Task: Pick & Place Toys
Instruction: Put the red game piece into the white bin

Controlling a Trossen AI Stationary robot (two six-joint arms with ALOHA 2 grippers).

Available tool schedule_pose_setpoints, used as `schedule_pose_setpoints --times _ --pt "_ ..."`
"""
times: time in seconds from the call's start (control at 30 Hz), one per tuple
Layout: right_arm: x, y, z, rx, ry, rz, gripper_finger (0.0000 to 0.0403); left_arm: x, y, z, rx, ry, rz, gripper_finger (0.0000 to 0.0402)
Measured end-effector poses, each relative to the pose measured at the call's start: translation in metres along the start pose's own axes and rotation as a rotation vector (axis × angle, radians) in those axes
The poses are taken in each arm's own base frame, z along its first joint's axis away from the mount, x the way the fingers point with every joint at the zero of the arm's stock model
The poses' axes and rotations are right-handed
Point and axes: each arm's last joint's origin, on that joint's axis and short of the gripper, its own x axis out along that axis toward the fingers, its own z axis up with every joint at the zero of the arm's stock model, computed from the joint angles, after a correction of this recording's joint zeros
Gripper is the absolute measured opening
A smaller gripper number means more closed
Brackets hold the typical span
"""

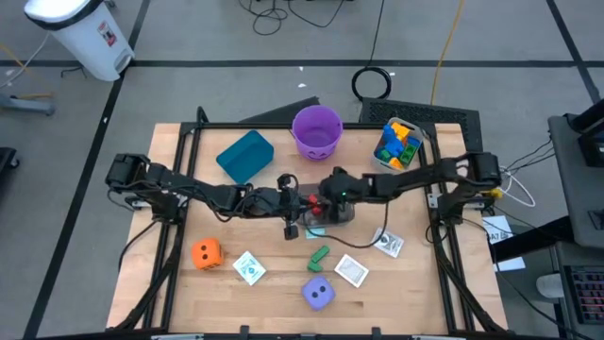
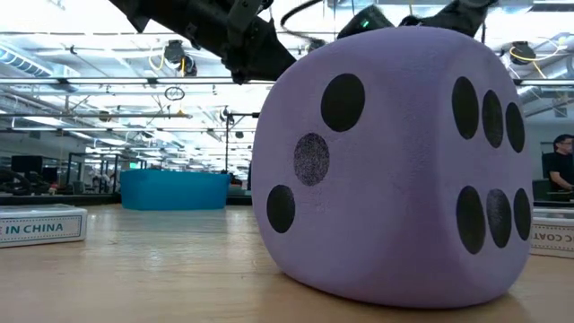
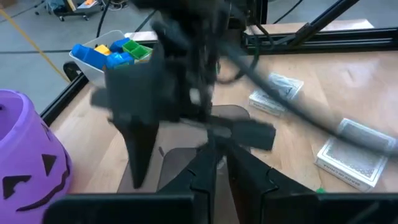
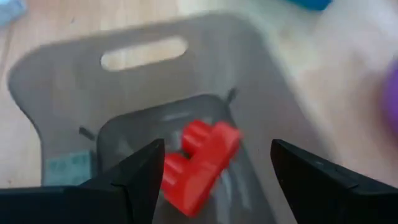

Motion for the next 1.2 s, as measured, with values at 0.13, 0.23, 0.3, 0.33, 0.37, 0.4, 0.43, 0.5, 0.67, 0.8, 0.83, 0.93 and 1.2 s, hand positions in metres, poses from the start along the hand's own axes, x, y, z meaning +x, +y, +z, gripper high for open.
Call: schedule_pose_setpoints --times 0.13,0.23,0.3,0.33,0.37,0.4,0.43,0.5,0.67,0.8,0.83,0.93,1.2 --pt "0.014 0.002 -0.008 -0.007 0.056 0.009 0.0267 0.0 0.0 -0.001 0.004 0.014 0.0 0.0042" --pt "0.02 0.002 -0.008 -0.01 0.054 0.003 0.0267 0.0 0.0 -0.002 0.006 0.023 0.0 0.0046" --pt "0.023 0.002 -0.011 -0.015 0.063 -0.003 0.0267 0.0 0.0 -0.002 0.006 0.022 0.0 0.0046" --pt "0.026 0.002 -0.012 -0.018 0.067 -0.007 0.0267 0.0 0.0 -0.002 0.006 0.022 0.0 0.0045" --pt "0.027 0.002 -0.013 -0.02 0.07 -0.01 0.0267 0.0 0.0 -0.002 0.006 0.021 0.0 0.0045" --pt "0.027 0.002 -0.013 -0.02 0.073 -0.009 0.0267 0.0 0.0 -0.002 0.006 0.021 -0.001 0.0045" --pt "0.027 0.002 -0.014 -0.021 0.079 -0.008 0.0267 0.0 0.0 -0.002 0.006 0.021 -0.001 0.0045" --pt "0.027 0.002 -0.014 -0.02 0.082 -0.007 0.0267 0.0 0.0 -0.002 0.006 0.021 -0.001 0.0046" --pt "0.022 0.008 -0.016 -0.044 0.107 0.011 0.0262 0.0 0.0 -0.002 0.006 0.021 -0.005 0.0041" --pt "0.023 0.012 -0.024 -0.038 0.162 0.04 0.0248 0.0 0.0 -0.003 0.007 0.024 -0.006 0.0041" --pt "0.023 0.012 -0.025 -0.036 0.17 0.039 0.0244 0.0 0.0 -0.003 0.007 0.025 -0.007 0.0042" --pt "0.022 0.011 -0.025 -0.038 0.185 0.028 0.023 0.0 0.0 -0.003 0.006 0.025 -0.008 0.0041" --pt "0.022 0.011 -0.026 -0.082 0.185 0.024 0.0187 0.0 0.0 -0.003 0.004 0.027 -0.008 0.0042"
